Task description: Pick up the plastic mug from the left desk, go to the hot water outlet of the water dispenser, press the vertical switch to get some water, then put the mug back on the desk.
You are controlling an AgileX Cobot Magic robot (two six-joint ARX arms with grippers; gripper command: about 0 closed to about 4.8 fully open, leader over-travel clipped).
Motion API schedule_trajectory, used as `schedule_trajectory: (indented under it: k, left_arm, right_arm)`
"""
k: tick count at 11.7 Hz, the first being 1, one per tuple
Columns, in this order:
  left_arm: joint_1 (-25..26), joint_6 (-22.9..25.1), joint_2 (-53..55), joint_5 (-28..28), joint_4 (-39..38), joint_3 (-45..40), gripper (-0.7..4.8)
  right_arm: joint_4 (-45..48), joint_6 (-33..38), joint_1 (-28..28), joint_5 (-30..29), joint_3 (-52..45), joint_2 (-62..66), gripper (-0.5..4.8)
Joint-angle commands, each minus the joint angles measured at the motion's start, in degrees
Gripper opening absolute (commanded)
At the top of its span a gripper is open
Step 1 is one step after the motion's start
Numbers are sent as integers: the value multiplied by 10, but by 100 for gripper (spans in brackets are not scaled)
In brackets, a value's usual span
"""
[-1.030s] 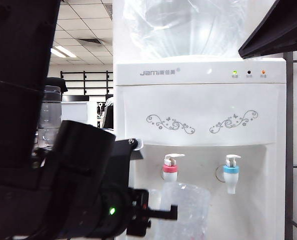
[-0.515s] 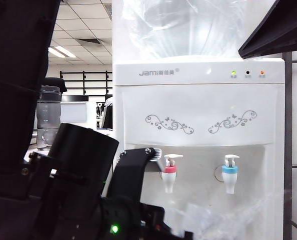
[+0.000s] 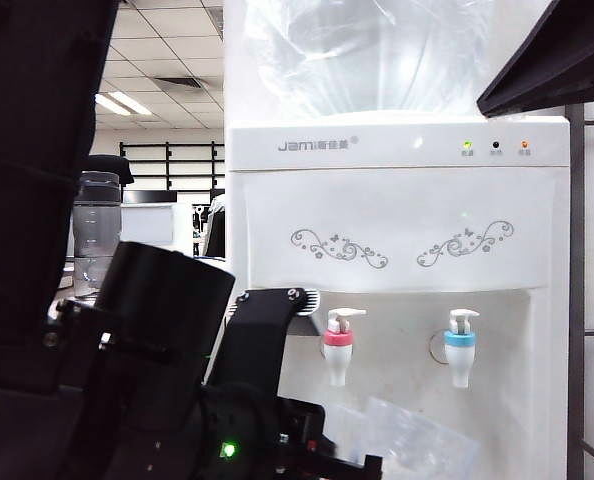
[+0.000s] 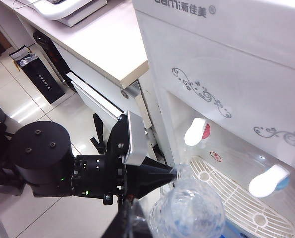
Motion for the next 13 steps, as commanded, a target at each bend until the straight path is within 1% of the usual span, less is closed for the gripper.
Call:
schedule_trajectory:
  k: [1, 13]
  left_arm:
    - [-1, -2, -21, 2, 31, 3, -5]
    - [-1, -2, -93, 2, 31, 3, -5]
  right_arm:
    - [8, 2, 1, -1, 2, -1, -6]
    - [8, 2, 0, -1, 2, -1, -6]
